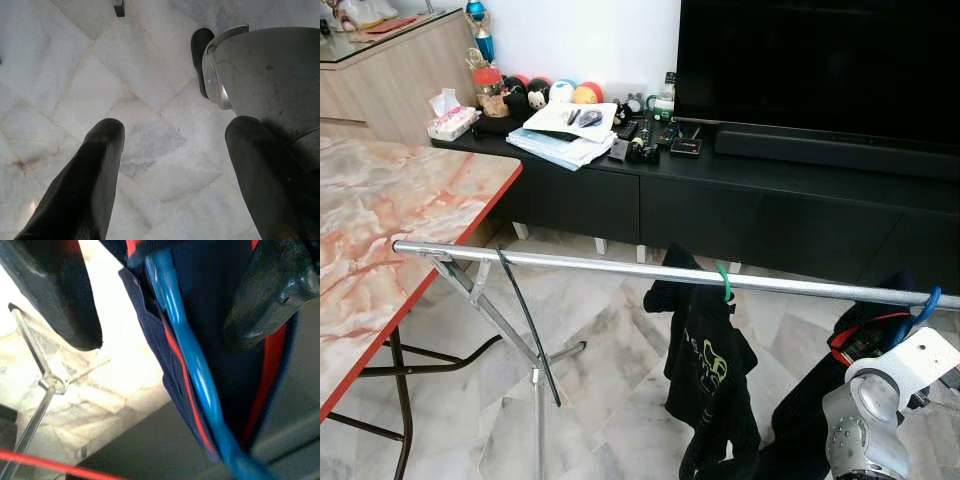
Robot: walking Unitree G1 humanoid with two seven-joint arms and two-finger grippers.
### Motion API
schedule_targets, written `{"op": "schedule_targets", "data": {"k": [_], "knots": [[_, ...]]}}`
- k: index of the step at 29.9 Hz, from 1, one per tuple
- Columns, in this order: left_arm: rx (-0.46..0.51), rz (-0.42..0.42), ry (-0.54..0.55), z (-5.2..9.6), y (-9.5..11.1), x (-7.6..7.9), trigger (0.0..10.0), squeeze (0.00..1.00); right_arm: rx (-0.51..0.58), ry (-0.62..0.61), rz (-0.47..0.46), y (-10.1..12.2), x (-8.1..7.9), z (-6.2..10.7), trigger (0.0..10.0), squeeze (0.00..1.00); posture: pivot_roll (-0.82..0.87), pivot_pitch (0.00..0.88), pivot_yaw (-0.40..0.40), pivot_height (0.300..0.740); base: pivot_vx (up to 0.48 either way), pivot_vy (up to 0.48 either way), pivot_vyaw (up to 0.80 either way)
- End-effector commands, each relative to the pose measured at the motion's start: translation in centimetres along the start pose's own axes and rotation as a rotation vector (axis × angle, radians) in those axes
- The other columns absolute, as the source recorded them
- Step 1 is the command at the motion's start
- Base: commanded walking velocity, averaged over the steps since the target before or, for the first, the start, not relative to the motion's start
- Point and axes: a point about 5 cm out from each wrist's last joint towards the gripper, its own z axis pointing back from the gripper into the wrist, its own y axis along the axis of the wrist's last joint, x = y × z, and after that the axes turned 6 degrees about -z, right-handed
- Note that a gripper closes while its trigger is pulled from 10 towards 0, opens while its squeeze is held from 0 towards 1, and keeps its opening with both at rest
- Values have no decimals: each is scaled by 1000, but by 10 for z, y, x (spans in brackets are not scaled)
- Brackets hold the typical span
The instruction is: Hang hanger
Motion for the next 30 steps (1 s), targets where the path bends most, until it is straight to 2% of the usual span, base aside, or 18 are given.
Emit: {"op": "schedule_targets", "data": {"k": [1,4,8,13,15,19,20,21,23,25,30], "knots": [[72,-29,-85,-2,18,17,10000,0,-63,39,19,-9,-7,0,10000,0,8,81,51,740,0,0,0],[72,-31,-85,-2,18,17,10000,0,-81,60,25,-10,-11,-1,10000,0,9,82,52,740,0,0,0],[73,-33,-85,-2,19,17,10000,0,-39,27,-5,2,-12,-9,10000,0,8,83,55,740,0,0,0],[75,-36,-85,-2,19,17,10000,0,-47,48,-19,11,-21,-14,10000,0,5,82,57,740,0,0,0],[75,-35,-85,-2,19,16,10000,0,-73,44,-60,9,-22,-15,10000,0,5,83,57,740,0,0,0],[77,-37,-85,-2,20,16,10000,0,-167,4,-234,1,-22,-14,10000,0,6,85,61,740,0,0,0],[77,-37,-85,-2,20,16,10000,0,-167,4,-234,1,-22,-14,10000,0,6,85,61,740,0,0,0],[76,-37,-85,-2,20,16,10000,0,-215,-2,-307,-4,-22,-13,10000,0,7,84,62,740,0,0,0],[76,-37,-85,-2,20,16,10000,0,-230,-3,-331,-6,-22,-13,10000,0,6,85,64,740,0,0,0],[75,-40,-84,-2,20,16,10000,0,-277,-6,-402,-12,-20,-14,10000,0,8,84,67,740,0,0,0],[77,-43,-79,-2,20,15,10000,0,-282,-14,-466,-9,-18,-18,10000,0,7,82,71,740,0,0,0]]}}
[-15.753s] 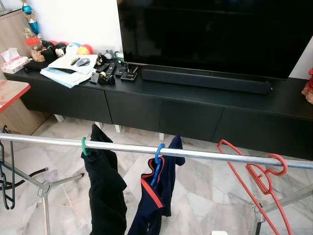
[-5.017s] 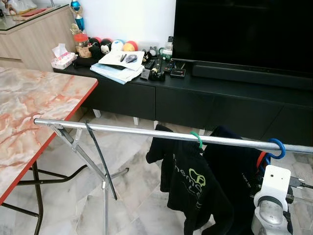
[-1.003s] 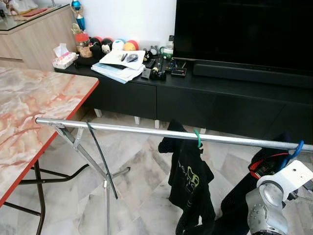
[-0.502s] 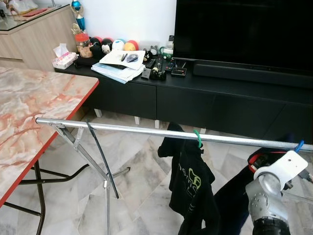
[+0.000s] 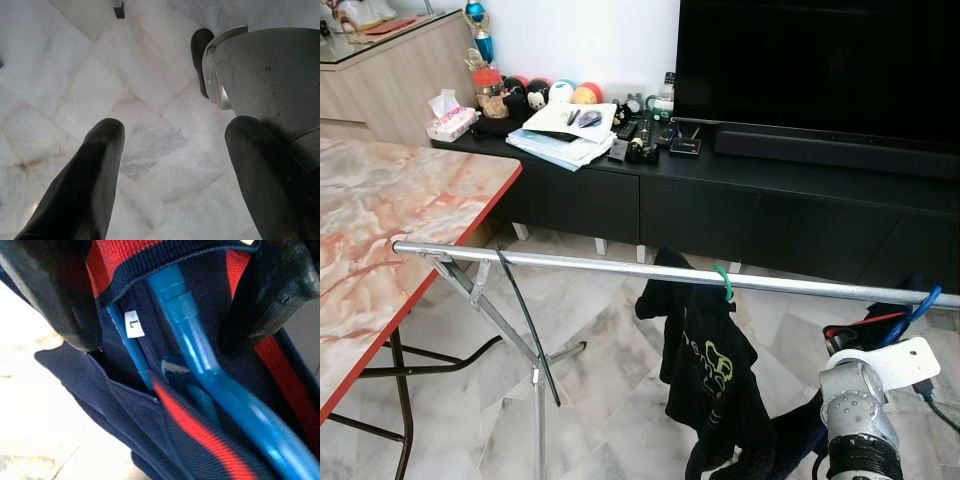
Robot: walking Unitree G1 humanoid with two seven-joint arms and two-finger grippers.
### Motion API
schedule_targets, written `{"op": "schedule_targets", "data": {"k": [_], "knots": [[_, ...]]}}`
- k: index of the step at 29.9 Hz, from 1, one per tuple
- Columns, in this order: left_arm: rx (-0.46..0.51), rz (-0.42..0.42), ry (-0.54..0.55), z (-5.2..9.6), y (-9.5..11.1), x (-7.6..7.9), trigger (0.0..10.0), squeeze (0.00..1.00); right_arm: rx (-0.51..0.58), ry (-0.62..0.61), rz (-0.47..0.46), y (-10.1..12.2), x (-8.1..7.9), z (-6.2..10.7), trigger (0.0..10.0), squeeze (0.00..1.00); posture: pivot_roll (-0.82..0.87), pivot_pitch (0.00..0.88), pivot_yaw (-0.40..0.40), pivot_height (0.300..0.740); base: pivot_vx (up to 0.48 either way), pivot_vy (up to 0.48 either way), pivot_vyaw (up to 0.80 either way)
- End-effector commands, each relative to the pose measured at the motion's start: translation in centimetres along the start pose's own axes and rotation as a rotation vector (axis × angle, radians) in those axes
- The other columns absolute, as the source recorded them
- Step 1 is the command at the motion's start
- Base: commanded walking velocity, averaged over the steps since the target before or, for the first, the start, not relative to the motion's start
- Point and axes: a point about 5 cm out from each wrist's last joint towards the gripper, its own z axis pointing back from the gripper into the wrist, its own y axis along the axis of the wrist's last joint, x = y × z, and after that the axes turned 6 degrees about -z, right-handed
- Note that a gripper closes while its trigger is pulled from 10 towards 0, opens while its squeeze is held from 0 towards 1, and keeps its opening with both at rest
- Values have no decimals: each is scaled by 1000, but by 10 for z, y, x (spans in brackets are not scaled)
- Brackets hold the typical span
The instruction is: Hang hanger
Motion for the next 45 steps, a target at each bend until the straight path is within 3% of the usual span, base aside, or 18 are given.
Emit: {"op": "schedule_targets", "data": {"k": [1,5,7,11,14,15,16,18,31,45], "knots": [[75,-32,-72,-2,19,14,10000,0,-28,-3,-49,-2,0,-2,10000,0,6,82,71,740,0,0,0],[75,-34,-72,-2,19,14,10000,0,-69,43,-102,0,-8,-4,10000,0,8,80,74,740,0,0,0],[75,-34,-70,-2,19,14,10000,0,-38,50,-41,7,-13,-6,10000,0,10,77,74,740,0,0,0],[75,-33,-68,-2,19,13,10000,0,-12,56,-19,13,-17,-7,10000,0,10,76,74,740,0,0,0],[73,-34,-67,-2,19,13,10000,0,18,72,138,19,-23,-9,10000,0,12,74,75,740,0,0,0],[73,-34,-67,-2,19,13,10000,0,62,94,280,23,-28,-9,10000,0,12,74,75,740,0,0,0],[73,-33,-66,-2,19,13,10000,0,82,109,348,24,-32,-9,10000,0,12,74,75,740,0,0,0],[74,-33,-66,-2,19,13,10000,0,91,127,404,24,-36,-8,10000,0,13,72,73,740,0,0,0],[76,-37,-67,-2,19,13,10000,0,100,109,473,20,-32,-10,10000,0,13,67,72,740,0,0,0],[80,-39,-64,-2,18,14,10000,0,81,191,500,-14,-33,7,10000,0,11,65,69,740,0,0,0]]}}
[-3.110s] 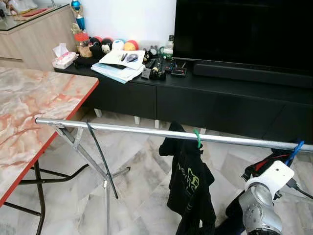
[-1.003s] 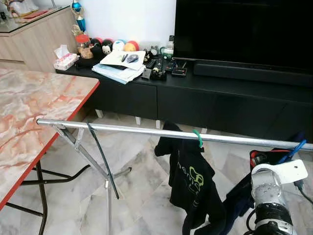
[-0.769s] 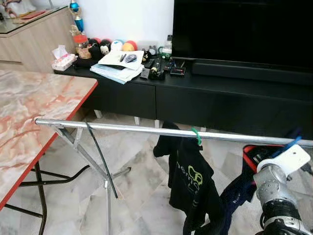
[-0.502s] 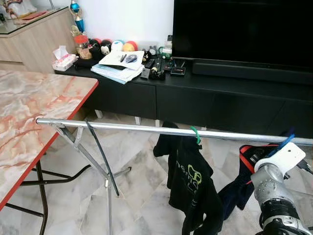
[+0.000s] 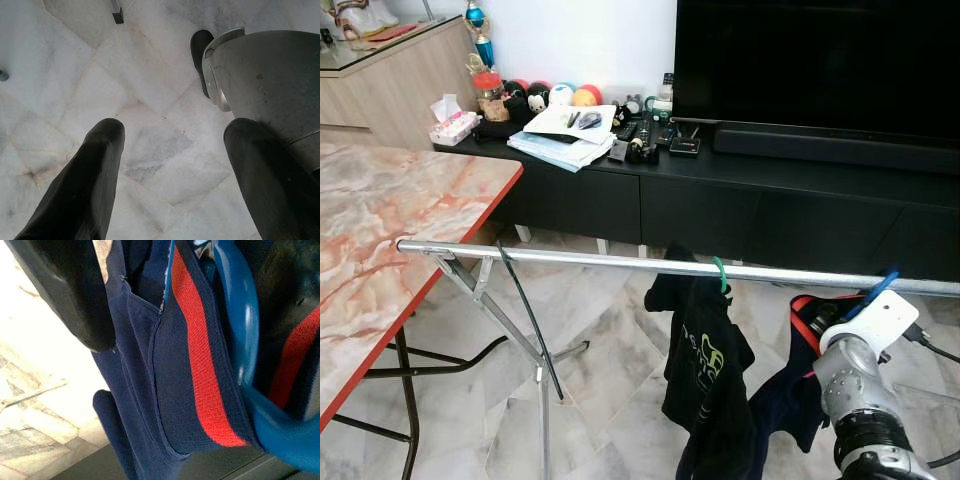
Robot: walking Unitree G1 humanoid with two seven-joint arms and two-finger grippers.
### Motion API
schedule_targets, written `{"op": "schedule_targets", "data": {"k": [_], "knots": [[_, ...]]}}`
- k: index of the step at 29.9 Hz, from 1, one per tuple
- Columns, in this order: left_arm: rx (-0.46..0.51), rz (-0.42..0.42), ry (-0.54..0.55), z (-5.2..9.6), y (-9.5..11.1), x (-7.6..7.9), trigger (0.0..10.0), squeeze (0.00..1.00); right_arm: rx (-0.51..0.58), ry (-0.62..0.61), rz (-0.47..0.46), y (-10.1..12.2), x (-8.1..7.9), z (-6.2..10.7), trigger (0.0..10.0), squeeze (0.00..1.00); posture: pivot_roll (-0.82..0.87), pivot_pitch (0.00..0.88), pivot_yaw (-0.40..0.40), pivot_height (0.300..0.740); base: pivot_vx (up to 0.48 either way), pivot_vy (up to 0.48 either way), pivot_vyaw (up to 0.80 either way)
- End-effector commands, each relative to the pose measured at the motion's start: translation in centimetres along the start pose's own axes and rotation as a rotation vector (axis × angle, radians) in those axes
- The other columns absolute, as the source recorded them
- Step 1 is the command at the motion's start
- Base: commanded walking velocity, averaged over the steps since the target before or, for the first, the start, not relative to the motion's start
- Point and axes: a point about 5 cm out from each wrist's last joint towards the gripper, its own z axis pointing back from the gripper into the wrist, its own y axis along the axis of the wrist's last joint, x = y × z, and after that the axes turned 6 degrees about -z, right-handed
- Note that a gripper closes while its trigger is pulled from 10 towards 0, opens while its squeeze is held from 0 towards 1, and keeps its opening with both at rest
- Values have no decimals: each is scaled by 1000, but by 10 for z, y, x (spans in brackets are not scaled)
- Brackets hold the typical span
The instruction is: Hang hanger
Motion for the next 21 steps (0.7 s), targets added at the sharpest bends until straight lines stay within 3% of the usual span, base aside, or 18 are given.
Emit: {"op": "schedule_targets", "data": {"k": [1,2,3,4,5,8,9,10,21], "knots": [[63,-4,-51,-2,14,12,10000,0,-8,22,12,-6,-6,5,10000,0,11,65,68,740,0,0,0],[64,-5,-51,-2,14,13,10000,0,-16,25,8,-9,-7,6,10000,0,12,65,67,740,0,0,0],[64,-5,-52,-2,14,13,10000,0,-26,31,-4,-12,-8,7,3725,0,12,65,67,740,0,0,0],[65,-4,-52,-2,14,13,10000,0,-32,34,-13,-14,-9,8,3725,0,12,65,67,740,0,0,0],[66,-4,-52,-2,14,13,10000,0,-37,34,-22,-15,-9,8,0,0,13,66,66,740,0,0,0],[67,-2,-53,-2,14,13,10000,0,-45,30,-21,-17,-10,10,0,0,12,67,66,740,0,0,0],[67,-3,-53,-2,15,13,10000,0,-46,27,-16,-18,-9,10,3412,0,12,68,65,740,0,0,0],[67,-2,-53,-2,15,13,10000,0,-44,17,-12,-18,-8,11,10000,0,11,68,64,740,0,0,0],[68,-8,-56,-2,15,13,10000,0,-29,-26,-3,-26,-2,31,10000,0,6,74,66,740,0,0,0]]}}
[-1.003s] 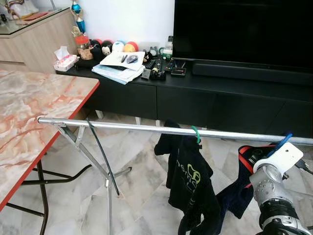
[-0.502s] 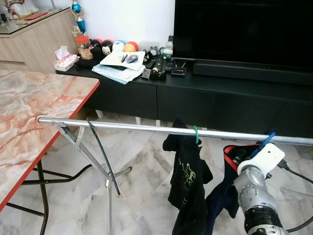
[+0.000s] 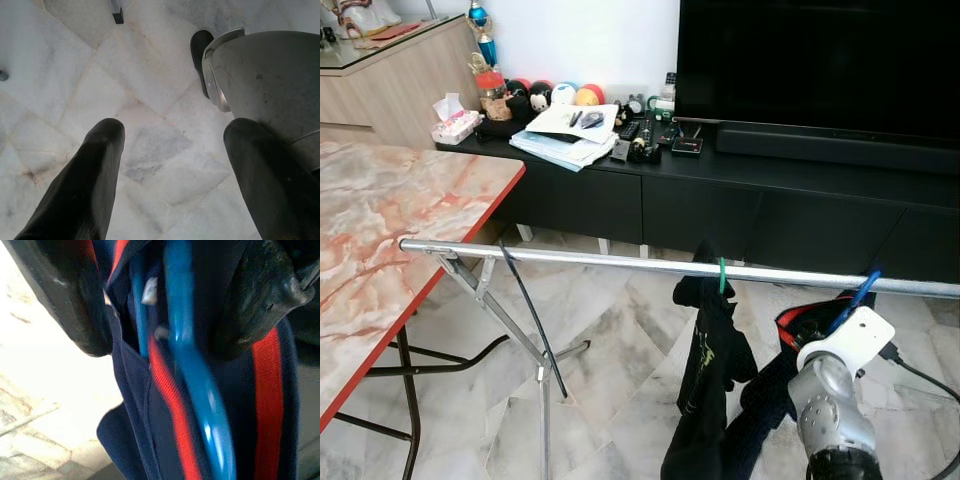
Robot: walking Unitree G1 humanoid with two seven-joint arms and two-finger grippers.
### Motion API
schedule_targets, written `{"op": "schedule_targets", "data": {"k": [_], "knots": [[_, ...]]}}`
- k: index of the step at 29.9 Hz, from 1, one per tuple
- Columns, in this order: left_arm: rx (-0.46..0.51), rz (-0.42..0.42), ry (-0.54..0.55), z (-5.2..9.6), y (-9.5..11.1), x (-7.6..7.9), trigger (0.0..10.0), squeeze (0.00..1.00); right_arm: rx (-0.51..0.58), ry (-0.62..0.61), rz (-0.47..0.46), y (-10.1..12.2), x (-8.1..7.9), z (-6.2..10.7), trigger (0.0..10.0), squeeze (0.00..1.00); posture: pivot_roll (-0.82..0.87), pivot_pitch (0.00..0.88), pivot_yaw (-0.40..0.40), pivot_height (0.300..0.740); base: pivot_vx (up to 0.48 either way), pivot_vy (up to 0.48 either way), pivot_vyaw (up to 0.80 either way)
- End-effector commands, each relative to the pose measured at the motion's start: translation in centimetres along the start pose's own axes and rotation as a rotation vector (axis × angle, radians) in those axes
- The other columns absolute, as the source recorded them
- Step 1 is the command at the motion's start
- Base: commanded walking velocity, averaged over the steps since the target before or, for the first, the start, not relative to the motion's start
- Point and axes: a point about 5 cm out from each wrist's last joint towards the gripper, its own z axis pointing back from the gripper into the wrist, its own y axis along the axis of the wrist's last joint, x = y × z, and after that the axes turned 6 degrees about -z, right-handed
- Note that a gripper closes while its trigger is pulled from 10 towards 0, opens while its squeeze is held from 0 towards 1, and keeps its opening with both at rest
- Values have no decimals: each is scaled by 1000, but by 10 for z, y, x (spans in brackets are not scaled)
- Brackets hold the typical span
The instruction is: Hang hanger
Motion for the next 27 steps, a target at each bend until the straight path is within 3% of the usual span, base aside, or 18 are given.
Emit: {"op": "schedule_targets", "data": {"k": [1,2,6,7,9,10,17,18,19,20,27], "knots": [[67,-5,-56,-2,15,12,10000,0,-7,5,1,-2,-2,4,9373,0,5,74,66,740,0,0,0],[67,-6,-56,-2,15,12,10000,0,-13,5,-3,-3,-2,5,0,0,5,74,66,740,0,0,0],[69,-6,-57,-2,15,13,10000,0,-19,1,-4,-2,-1,4,0,0,8,74,65,740,0,0,0],[70,-6,-57,-2,15,13,10000,0,-18,1,1,-1,-2,5,471,0,8,74,65,740,0,0,0],[70,-5,-56,-2,15,13,10000,0,-10,0,7,2,-2,4,9647,0,8,74,65,740,0,0,0],[69,-4,-56,-2,15,13,10000,0,-1,0,10,5,-3,3,10000,0,7,74,63,740,0,0,0],[69,-2,-52,-2,15,12,10000,0,17,14,5,11,-8,2,10000,0,9,76,64,740,0,0,0],[69,-3,-51,-2,15,12,10000,0,14,21,2,10,-10,3,5333,0,10,77,66,740,0,0,0],[69,-3,-51,-2,15,12,10000,0,14,21,2,10,-10,3,5333,0,10,77,66,740,0,0,0],[69,-4,-50,-2,15,12,10000,0,11,25,-1,9,-11,3,0,0,10,77,65,740,0,0,0],[69,-6,-49,-2,15,11,10000,0,3,26,0,6,-11,4,0,0,11,78,68,740,0,0,0]]}}
